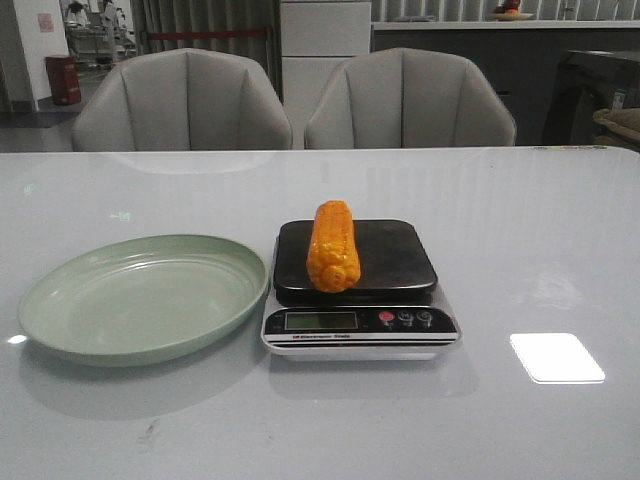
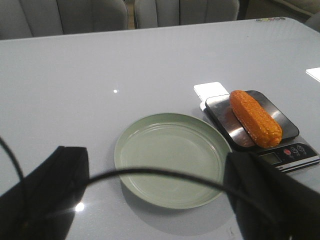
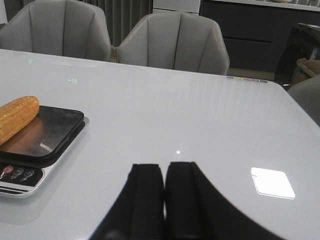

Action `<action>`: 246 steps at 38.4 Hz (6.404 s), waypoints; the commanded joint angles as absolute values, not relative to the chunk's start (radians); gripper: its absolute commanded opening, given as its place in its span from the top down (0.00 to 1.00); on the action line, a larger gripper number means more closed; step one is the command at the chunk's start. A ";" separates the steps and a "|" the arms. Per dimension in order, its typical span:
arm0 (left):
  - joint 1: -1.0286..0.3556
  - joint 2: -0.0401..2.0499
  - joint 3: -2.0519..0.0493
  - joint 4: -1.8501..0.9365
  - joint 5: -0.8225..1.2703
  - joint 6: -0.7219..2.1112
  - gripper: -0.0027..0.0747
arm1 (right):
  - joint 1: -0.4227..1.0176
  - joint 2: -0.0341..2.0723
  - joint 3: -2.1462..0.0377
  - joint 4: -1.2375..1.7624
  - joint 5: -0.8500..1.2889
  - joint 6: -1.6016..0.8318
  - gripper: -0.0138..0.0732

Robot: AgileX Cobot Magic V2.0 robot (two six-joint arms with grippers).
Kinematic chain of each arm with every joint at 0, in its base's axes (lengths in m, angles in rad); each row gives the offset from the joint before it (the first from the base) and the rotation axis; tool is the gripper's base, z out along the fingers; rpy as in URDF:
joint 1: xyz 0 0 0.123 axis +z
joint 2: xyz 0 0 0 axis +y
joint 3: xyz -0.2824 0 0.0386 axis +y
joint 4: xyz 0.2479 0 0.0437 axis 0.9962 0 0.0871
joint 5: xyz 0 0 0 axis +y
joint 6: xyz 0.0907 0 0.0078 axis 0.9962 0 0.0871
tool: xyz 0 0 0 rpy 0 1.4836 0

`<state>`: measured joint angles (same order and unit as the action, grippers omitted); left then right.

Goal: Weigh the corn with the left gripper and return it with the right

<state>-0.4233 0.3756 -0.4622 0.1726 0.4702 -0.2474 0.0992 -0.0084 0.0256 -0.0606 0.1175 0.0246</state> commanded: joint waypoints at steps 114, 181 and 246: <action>-0.429 0.024 -0.400 0.239 0.489 -0.194 0.78 | 0.559 1.303 -1.047 -0.007 0.457 0.250 0.16; -0.429 0.021 -0.400 0.239 0.489 -0.194 0.78 | 0.743 2.009 -1.834 0.000 0.763 0.749 0.49; -0.429 0.021 -0.400 0.239 0.493 -0.194 0.78 | 0.436 1.151 -1.115 0.118 0.758 0.040 0.14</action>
<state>-0.4233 0.0111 -0.3767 0.2309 0.5733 -0.1938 0.4457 1.2907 -1.1904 0.1184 0.8746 0.0598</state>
